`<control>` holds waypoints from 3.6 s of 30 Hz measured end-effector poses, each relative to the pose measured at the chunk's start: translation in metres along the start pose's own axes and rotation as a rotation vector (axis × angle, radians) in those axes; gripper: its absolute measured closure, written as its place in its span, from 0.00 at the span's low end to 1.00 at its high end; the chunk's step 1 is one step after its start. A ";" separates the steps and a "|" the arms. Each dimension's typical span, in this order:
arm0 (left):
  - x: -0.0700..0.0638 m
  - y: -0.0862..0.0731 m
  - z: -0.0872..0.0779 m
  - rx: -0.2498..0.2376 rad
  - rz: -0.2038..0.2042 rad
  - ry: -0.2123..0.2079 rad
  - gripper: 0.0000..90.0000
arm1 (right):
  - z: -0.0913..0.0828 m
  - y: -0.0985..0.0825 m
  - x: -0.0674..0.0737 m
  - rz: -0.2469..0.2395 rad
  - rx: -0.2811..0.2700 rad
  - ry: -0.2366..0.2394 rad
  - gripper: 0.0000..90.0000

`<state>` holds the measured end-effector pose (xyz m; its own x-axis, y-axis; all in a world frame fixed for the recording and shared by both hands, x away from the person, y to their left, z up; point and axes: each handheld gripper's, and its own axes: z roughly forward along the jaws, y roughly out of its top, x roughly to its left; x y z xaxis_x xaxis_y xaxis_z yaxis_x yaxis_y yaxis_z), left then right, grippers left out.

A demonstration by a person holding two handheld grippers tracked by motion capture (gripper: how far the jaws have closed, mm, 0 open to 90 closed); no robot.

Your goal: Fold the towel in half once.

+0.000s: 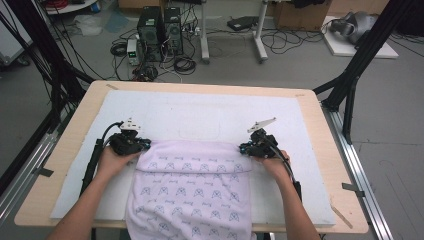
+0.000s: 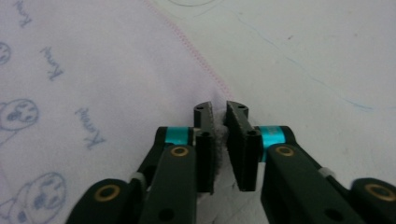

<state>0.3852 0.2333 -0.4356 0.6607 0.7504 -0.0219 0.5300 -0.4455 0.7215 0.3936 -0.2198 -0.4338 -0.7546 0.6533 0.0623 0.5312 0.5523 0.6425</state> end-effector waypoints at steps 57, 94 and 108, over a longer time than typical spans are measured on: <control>-0.027 -0.036 -0.028 -0.033 0.074 -0.065 0.85 | -0.012 -0.026 0.012 -0.066 -0.065 0.109 0.84; 0.025 0.067 -0.025 -0.122 -0.049 0.088 0.57 | -0.039 0.054 -0.053 0.015 -0.097 -0.059 0.58; -0.014 0.018 -0.018 -0.065 0.001 -0.153 0.50 | -0.011 0.005 -0.039 0.064 -0.052 -0.012 0.57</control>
<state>0.3758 0.2231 -0.4099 0.7372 0.6643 -0.1230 0.4970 -0.4099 0.7648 0.4217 -0.2484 -0.4242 -0.7147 0.6928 0.0958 0.5574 0.4815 0.6763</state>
